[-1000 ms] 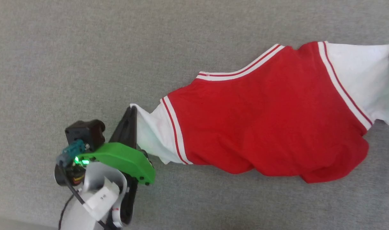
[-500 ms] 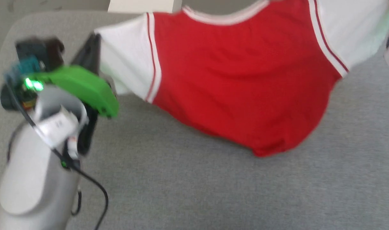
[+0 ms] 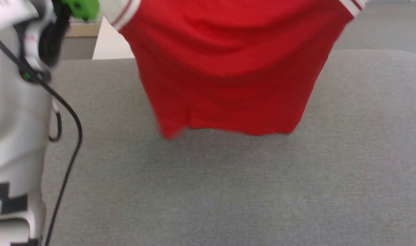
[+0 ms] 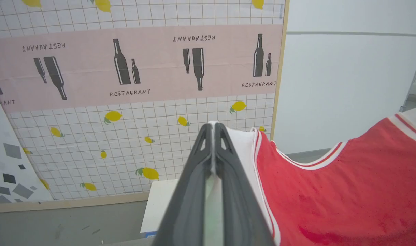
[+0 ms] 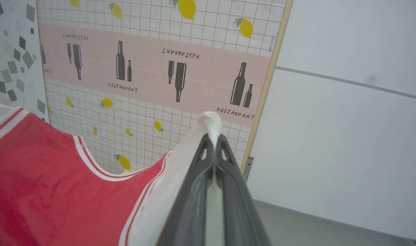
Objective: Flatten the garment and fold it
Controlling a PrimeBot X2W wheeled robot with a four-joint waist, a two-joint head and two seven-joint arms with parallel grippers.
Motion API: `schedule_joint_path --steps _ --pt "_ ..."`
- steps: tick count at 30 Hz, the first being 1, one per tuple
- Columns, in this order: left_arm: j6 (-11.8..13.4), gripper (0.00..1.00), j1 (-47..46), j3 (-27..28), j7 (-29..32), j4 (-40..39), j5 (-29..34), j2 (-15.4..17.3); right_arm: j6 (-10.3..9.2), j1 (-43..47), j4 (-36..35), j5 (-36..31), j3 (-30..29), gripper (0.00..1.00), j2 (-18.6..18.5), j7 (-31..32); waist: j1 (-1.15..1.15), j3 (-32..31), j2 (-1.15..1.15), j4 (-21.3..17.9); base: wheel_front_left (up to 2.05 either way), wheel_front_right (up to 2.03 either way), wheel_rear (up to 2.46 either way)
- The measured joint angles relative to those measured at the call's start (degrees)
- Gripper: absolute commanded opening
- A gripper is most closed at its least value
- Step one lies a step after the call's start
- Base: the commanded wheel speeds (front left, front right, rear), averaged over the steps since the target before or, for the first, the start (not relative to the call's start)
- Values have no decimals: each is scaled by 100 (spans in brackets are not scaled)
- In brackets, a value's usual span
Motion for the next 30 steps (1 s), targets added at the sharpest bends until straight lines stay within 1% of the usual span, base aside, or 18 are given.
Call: schedule_joint_path --steps 8,12,15,20,22,26,30 --pt "2 0 -1090 38 579 412 -37 88 0 -664 292 40 216 0 114 230 0 -129 0 -304 0 0 0" --pt "3 0 -1306 22 735 626 -43 99 0 -760 403 78 320 0 119 398 0 -83 0 -387 0 0 0" --pt "0 0 -1401 -68 723 804 7 103 0 -845 506 91 341 0 98 471 0 44 0 -417 0 0 0" --pt "7 0 -1819 -265 519 1174 247 -12 0 -1202 690 25 374 0 11 431 0 418 0 -427 0 0 0" --pt "71 0 -2059 -322 396 1283 359 -112 0 -1423 757 -53 430 0 -58 349 0 600 0 -421 0 0 0" --pt "271 0 -2727 -342 -172 1561 643 -287 0 -2011 1007 -160 487 0 -103 59 0 1035 0 -405 0 0 0" --pt "459 0 -3281 -249 -875 1902 771 -425 0 -2538 1315 -235 571 0 -115 -288 0 1471 0 -378 0 0 0"
